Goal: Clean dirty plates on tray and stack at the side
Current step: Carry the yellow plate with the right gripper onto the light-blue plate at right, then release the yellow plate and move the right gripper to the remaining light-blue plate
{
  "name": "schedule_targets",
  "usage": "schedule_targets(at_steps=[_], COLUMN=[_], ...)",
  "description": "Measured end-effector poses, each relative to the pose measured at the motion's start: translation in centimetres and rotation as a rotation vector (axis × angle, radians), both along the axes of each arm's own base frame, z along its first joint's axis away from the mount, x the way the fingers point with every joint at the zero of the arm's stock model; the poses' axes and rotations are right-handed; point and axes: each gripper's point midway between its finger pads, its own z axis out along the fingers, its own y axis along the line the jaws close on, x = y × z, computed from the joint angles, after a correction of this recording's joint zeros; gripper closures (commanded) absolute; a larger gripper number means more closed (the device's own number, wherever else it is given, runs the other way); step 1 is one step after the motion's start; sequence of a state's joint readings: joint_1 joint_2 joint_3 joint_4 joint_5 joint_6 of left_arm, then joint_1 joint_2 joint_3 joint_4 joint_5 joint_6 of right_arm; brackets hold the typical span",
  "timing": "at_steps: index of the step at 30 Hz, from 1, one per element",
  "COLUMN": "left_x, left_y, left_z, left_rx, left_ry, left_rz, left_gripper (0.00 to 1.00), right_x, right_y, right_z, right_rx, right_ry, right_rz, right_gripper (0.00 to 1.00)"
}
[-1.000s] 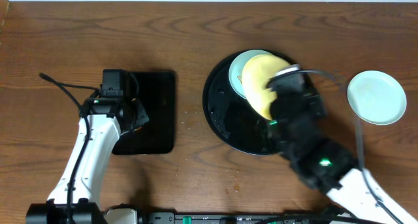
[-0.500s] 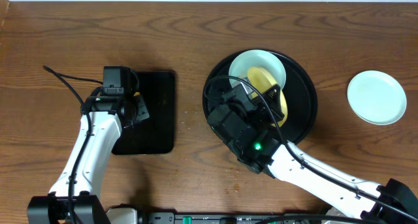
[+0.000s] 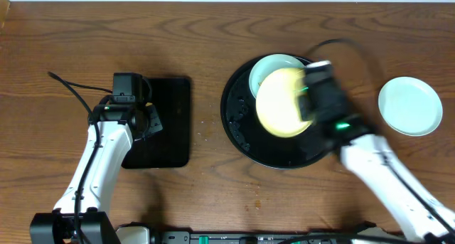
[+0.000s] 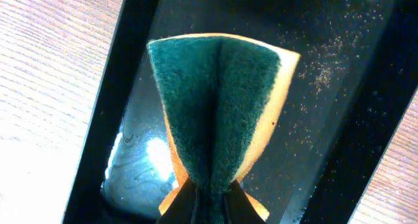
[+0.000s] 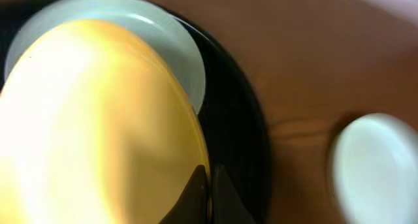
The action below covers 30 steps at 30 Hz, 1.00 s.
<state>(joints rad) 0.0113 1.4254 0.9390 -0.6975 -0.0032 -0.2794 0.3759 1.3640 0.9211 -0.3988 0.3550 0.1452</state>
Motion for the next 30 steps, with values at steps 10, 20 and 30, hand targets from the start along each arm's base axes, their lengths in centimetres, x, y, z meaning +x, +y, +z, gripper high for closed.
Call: schedule_targets(at_steps=[10,20,30], left_x=[0.0,-0.2,-0.2], left_y=[0.0,0.0,0.0], left_z=[0.0,-0.1,0.0], left_rx=[0.000,0.000,0.000], left_ry=[0.000,0.008,0.008], left_rz=[0.000,0.000,0.000], left_gripper=[0.92,0.92,0.92], right_x=[-0.8,-4.7,-3.6], right_y=[-19.5,-32.8,-33.3], right_z=[1.2,-2.9,-4.7], right_rx=[0.376,0.485,0.548], right_ry=[-0.071,-0.136,-0.130], right_rz=[-0.525,-0.953,-0.901], right_gripper=[0.99,0.98,0.53])
